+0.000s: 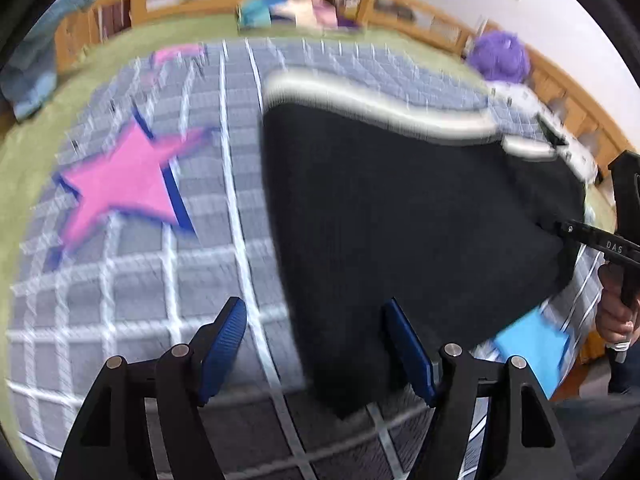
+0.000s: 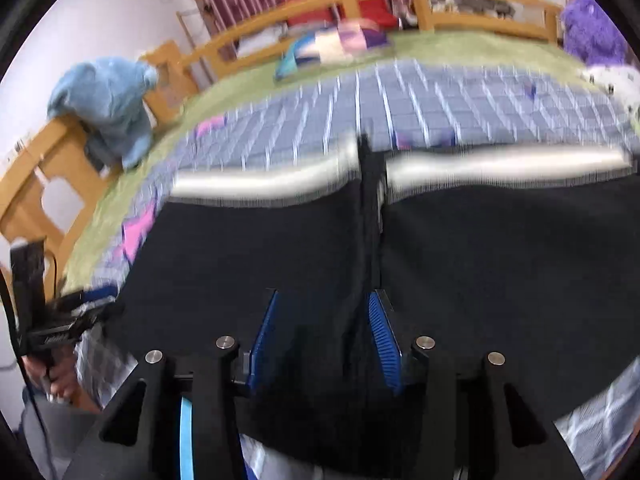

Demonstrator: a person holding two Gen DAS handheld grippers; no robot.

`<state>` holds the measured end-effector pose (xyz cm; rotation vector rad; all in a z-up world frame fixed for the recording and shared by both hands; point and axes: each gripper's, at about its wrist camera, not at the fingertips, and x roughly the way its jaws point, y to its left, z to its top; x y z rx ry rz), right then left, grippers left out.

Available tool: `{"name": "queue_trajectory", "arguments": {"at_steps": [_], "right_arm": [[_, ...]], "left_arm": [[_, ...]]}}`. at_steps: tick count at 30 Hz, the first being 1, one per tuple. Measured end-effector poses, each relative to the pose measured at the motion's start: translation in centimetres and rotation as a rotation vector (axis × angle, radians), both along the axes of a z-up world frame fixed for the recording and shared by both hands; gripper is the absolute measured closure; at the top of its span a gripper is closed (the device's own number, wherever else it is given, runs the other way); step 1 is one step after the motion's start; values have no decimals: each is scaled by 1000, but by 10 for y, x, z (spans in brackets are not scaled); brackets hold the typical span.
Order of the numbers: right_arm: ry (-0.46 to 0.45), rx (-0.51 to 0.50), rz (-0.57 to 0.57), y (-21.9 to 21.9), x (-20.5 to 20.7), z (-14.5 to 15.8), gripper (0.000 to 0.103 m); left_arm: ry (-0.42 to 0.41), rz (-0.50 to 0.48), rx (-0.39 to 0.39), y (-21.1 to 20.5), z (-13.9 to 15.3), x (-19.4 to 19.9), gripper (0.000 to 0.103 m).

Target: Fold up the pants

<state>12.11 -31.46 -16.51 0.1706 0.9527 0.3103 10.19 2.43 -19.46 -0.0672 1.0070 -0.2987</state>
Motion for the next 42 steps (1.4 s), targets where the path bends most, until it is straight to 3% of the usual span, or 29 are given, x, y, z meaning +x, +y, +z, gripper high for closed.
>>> {"name": "queue_trajectory", "arguments": {"at_steps": [2,3,6,10,13,15,17,19,22,24,26,29,32,37,42], "right_arm": [[75,-8,-3,-3,-4,-26,58],[41,15,-5,-7,-12,-30,58],[35,16,-22,-9,-20,-12,59],[-43,67,-38,-14,-38,7,59],[48,5,-31,-8,-31,-17,60],[56,25,-18,-12,-33,-24,61],[61,18,-7,-14,-38,-16,61],[2,-2,-13,-25,-52,1,60],[-112,-55,-136,-68,-69,25,52],[-128,-60,-236,-99,-75,30,47],[-140,-53,-378,-142,-79,31,46],[-126,-1,-499,-187,-78,25,46],[-98,71,-556,-220,-67,9,46],[-21,24,-617,-247,-19,-18,46],[-20,87,-634,-269,4,-32,48]], "left_arm": [[-30,-11,-11,2,2,-10,31],[-15,-13,-23,6,7,-13,31],[-34,-8,-62,15,21,-26,31],[-73,-22,-23,6,28,-37,31],[-15,-1,31,-6,9,-30,31],[-3,4,50,-9,3,-29,32],[-43,-24,7,-7,15,-34,32],[-77,-34,-30,-2,26,-37,31],[-140,-16,-30,8,46,-34,31],[-153,41,-48,14,54,-22,31],[-140,65,-95,18,56,-10,31],[-117,108,-110,18,53,13,31],[-82,110,-120,10,43,36,31],[-7,97,-92,-2,19,62,31],[37,76,-111,-3,-3,84,31]]}}
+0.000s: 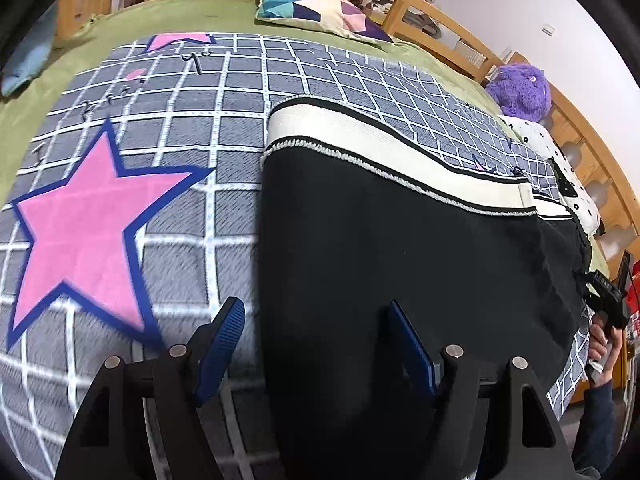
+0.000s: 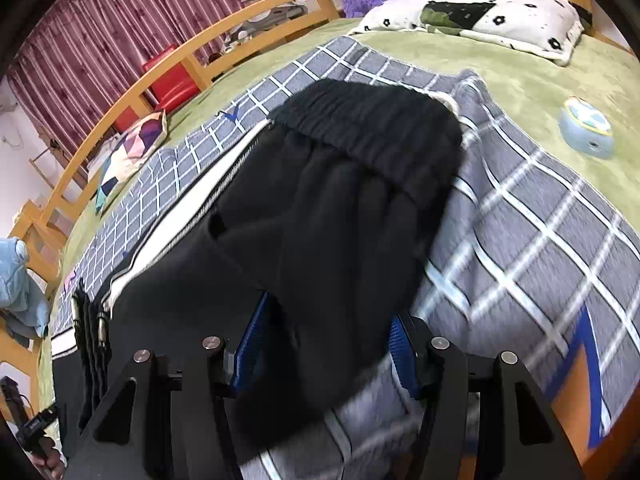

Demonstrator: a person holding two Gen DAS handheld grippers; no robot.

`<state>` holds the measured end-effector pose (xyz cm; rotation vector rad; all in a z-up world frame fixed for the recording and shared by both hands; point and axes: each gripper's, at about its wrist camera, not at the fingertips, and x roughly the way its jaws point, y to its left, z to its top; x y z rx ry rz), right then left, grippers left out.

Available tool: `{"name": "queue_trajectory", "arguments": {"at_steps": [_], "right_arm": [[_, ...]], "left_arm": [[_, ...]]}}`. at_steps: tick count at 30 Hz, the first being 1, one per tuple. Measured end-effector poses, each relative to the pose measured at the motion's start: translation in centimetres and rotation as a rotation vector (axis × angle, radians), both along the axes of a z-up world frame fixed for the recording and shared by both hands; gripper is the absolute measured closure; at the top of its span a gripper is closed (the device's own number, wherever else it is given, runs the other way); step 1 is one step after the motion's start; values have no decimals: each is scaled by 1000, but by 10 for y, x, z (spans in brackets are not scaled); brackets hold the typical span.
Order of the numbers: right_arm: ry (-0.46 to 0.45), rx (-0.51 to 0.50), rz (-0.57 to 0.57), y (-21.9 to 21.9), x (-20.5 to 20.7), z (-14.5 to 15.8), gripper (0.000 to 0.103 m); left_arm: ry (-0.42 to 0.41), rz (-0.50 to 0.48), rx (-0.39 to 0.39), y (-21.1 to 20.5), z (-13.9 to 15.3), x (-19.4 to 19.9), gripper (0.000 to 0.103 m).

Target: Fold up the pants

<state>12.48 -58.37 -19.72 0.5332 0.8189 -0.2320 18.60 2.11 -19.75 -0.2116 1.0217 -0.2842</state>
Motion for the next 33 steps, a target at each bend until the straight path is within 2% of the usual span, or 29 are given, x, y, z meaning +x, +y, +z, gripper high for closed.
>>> {"name": "queue_trajectory", "arguments": {"at_steps": [2,4,6,7,8,9,10,11,14,16,20,24,27,29,30,31,32,33], "right_arm": [[-9,7,9,-4,11,3,54],[-7,34,12,-8,21,2,54],[8,6,34,-6,28,0,62],[17,-21,41,-2,28,1,67],[23,-43,43,-1,26,3,80],[21,-59,37,3,21,11,86],[9,-67,31,7,16,20,87],[-22,-91,28,15,8,36,89],[-61,-199,52,47,2,80,89],[-103,-234,70,69,6,111,89],[-183,-194,80,102,17,162,90],[-277,-129,166,143,25,192,90],[-299,-77,248,173,35,189,90],[-266,-64,302,193,45,169,90],[-219,-62,334,203,53,147,89],[-170,-67,344,206,57,130,89],[-118,-81,339,208,59,111,88],[-56,-114,320,208,60,90,86]], "left_arm": [[-9,-42,-3,-6,0,9,31],[-1,-76,-22,-11,-1,18,32],[16,-82,-34,-14,-1,28,37],[17,-84,-47,-14,0,31,44],[25,-80,-58,-14,2,33,62],[31,-76,-64,-13,5,34,70],[31,-79,-81,-12,10,35,89],[20,-78,-110,-10,19,35,93],[-23,-79,-162,-7,51,33,93],[-59,-84,-169,-5,72,30,93],[-99,-80,-218,27,110,25,93],[-152,2,-150,88,136,12,93],[-121,42,-81,130,134,8,93],[-84,72,-4,148,113,7,92],[-62,78,25,151,99,6,91],[-4,94,72,155,75,8,89],[30,111,115,154,60,9,81],[61,124,165,155,46,9,68]]}}
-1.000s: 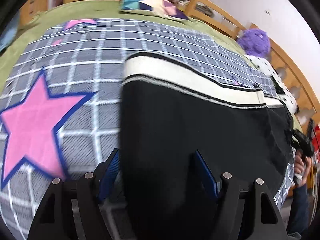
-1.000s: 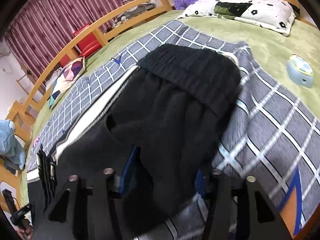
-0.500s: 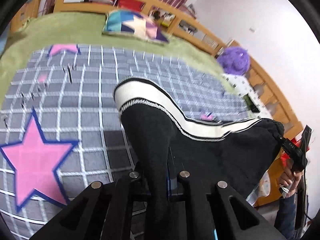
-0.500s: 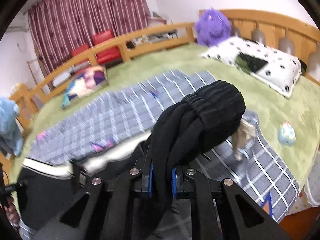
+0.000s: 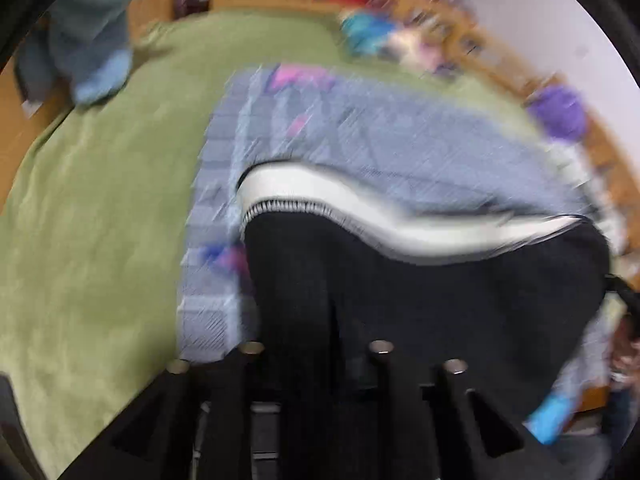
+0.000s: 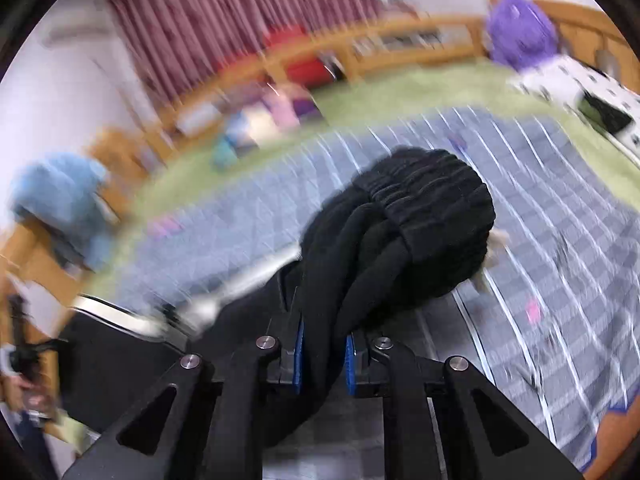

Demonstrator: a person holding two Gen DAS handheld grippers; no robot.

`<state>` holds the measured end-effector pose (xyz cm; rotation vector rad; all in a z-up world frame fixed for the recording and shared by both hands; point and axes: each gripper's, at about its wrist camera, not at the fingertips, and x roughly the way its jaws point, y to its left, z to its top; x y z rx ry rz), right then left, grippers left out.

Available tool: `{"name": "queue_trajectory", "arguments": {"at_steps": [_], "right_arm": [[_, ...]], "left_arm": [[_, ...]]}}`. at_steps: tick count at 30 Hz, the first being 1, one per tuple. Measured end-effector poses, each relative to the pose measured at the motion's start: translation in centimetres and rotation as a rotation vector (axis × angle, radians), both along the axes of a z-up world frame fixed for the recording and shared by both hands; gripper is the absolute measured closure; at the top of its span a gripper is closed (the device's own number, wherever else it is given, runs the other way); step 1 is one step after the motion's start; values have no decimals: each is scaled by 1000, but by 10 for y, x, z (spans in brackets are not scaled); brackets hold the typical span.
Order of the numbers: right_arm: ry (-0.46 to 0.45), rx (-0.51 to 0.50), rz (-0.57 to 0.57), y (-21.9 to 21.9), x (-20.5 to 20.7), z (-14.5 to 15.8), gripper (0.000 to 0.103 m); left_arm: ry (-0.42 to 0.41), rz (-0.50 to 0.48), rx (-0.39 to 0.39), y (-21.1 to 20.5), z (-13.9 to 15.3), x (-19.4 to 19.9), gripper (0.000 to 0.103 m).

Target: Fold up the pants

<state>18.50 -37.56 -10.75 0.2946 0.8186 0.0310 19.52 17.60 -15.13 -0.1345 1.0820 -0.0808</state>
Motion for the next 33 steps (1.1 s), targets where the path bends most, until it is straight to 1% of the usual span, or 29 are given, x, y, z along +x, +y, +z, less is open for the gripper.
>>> {"name": "queue_trajectory", "arguments": {"at_steps": [1,2,3,4,5,6,7,9,10,11,12,14,15,16,18,19,20,21,22,23,24,25,26,27,28,29,30,32,33], "right_arm": [[70,-29,-15,-4,-1,-24,85],[122,-46,-30,-9,-4,-40,79],[173,-18,-21,-19,-13,-59,78],[182,13,-6,-23,-19,-66,77],[188,48,9,-29,-28,-70,70],[171,53,-8,-37,-42,-67,57],[145,57,-28,-42,-49,-62,51],[93,107,-62,-52,-59,-54,44],[81,159,-75,-58,-59,-55,40],[78,201,-89,-61,-57,-58,31],[81,239,-109,-63,-50,-63,29],[119,285,-174,-67,-29,-81,29],[140,328,-202,-72,-19,-90,25],[144,389,-249,-77,-6,-98,26],[100,384,-322,-80,4,-88,52],[29,358,-289,-77,10,-68,57],[-71,333,-215,-72,12,-41,59],[-125,318,-175,-69,10,-26,60],[-212,309,-105,-64,5,-4,60],[-250,305,-69,-63,1,5,58],[-250,284,-53,-63,1,5,52],[-208,248,-57,-65,4,-3,47],[-152,226,-66,-68,9,-15,38],[-82,212,-86,-74,12,-30,39],[30,206,-120,-84,12,-52,40],[106,207,-137,-93,9,-66,44],[141,215,-148,-100,-1,-77,46],[100,240,-144,-106,-24,-73,45],[87,211,-149,-102,-31,-64,45]], "left_arm": [[31,10,47,0,-14,0,59],[47,21,87,0,-24,-3,52],[40,25,98,-1,-27,-7,51],[20,22,91,-1,-25,-13,49],[1,17,78,-2,-20,-19,43],[-11,16,71,-3,-17,-23,39],[-35,19,68,-6,-11,-30,38],[-68,26,76,-12,-2,-39,33],[-75,29,76,-12,-1,-39,33],[-86,38,69,-13,1,-42,33],[-92,45,59,-12,1,-44,33],[-96,58,22,-13,2,-48,33],[-97,61,13,-14,2,-50,33],[-98,62,10,-14,3,-51,33],[-108,61,26,-17,8,-54,33],[-120,57,37,-18,12,-57,33],[-137,50,48,-19,17,-60,33],[-150,44,55,-19,21,-62,33],[-163,37,61,-20,25,-64,33],[-167,32,68,-21,26,-65,33],[-166,32,69,-21,27,-65,33],[-163,33,62,-21,25,-65,33],[-158,32,54,-21,24,-65,33],[-151,34,45,-22,22,-65,33],[-143,36,28,-22,20,-65,33],[-144,31,12,-24,19,-67,33],[-146,20,-6,-27,18,-69,33],[-141,-5,-16,-35,15,-75,33],[-138,-8,-13,-40,13,-78,33]]}}
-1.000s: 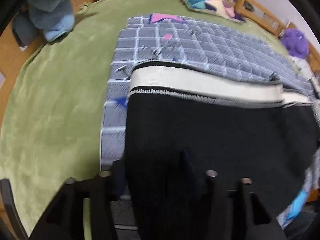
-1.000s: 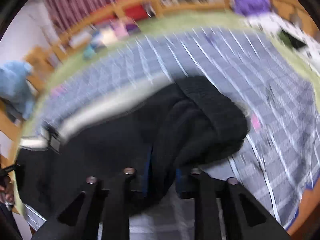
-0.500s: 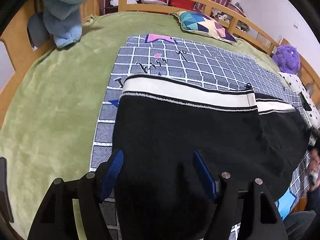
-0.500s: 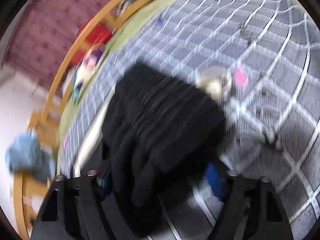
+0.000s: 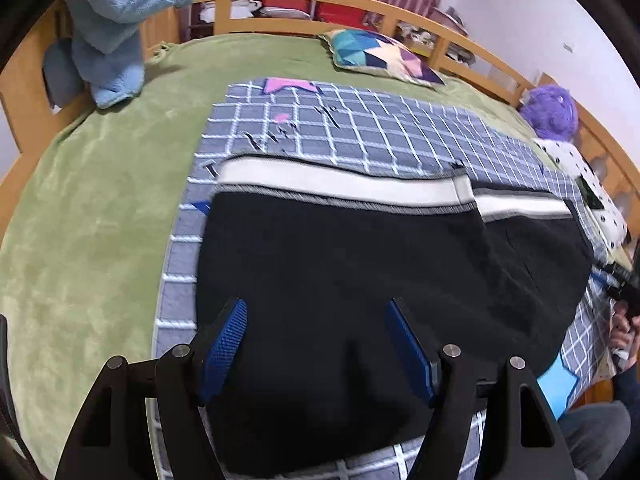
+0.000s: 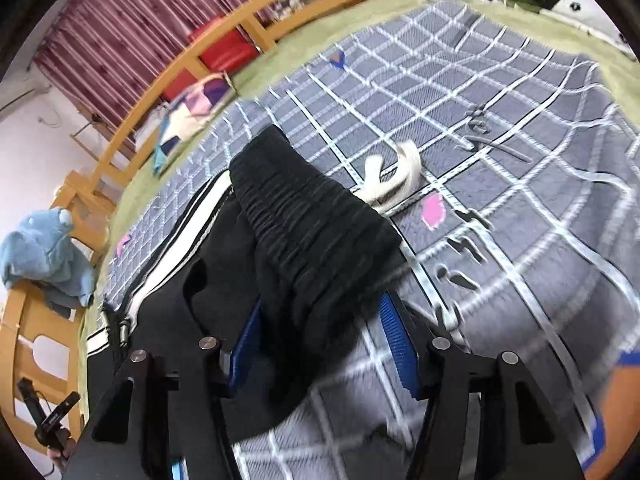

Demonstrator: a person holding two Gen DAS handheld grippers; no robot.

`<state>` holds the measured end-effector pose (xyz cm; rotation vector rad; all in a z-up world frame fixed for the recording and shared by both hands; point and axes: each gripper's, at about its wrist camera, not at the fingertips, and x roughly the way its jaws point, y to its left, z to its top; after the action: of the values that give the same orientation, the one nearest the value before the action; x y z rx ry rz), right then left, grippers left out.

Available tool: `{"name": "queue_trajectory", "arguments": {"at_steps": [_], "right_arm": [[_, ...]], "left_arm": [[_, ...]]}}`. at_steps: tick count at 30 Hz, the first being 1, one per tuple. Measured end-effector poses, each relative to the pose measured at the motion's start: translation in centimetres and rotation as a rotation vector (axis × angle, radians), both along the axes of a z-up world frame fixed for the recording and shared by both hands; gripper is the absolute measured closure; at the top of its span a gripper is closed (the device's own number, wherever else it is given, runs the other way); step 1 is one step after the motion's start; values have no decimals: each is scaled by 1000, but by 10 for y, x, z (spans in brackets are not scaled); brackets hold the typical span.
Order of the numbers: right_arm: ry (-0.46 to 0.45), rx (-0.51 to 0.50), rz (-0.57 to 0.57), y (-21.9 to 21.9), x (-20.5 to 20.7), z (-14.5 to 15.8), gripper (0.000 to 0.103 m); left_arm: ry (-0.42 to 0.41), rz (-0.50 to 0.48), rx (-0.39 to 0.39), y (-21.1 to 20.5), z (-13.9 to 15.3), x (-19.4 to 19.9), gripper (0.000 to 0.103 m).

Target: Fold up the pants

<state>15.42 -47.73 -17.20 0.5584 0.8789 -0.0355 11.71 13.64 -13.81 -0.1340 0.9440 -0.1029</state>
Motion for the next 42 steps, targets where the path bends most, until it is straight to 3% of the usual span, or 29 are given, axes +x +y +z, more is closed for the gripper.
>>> {"name": "queue_trajectory", "arguments": {"at_steps": [3,4,6,7,10,12,14,16,20,22,24,26,29,31,33,36,41,42], "right_arm": [[-20,-120,20,23,-9,29,45],[-29,-155,54,40,-10,43,45],[-31,-192,108,68,-5,56,45],[-28,-215,166,95,-2,65,45],[-26,-208,293,157,3,74,45],[-7,-174,382,199,6,73,45],[21,-150,480,244,11,67,45],[60,-147,582,289,18,55,45],[184,-155,682,341,36,18,46],[308,-131,739,363,42,-10,61],[325,-214,739,373,35,-19,80],[250,-267,759,375,23,-5,87],[106,-88,696,338,12,39,90],[65,-89,665,322,4,52,90],[140,-159,703,331,1,36,89],[362,-178,773,347,8,-9,80],[295,-262,874,361,11,12,73],[259,-266,878,360,11,20,66]], "left_arm": [[52,-22,12,-16,-21,-9,29],[133,-34,48,-25,-39,-8,28],[121,-37,98,-33,-47,-14,28],[108,-39,88,-32,-43,-18,28],[101,-34,-60,-13,-24,-29,28],[100,-17,-116,2,-16,-36,28],[73,13,-121,17,-10,-47,28],[58,38,-122,31,-7,-59,27],[65,90,-159,60,-11,-77,28],[65,115,-183,76,-14,-84,28],[64,132,-199,82,-14,-86,28],[58,142,-219,92,-14,-91,28],[43,138,-228,94,-12,-93,28],[32,133,-232,94,-11,-92,28],[28,123,-243,91,-11,-85,28],[29,107,-254,83,-11,-76,28],[3,86,-183,63,-3,-53,27],[9,85,-177,62,-5,-49,27]]}}
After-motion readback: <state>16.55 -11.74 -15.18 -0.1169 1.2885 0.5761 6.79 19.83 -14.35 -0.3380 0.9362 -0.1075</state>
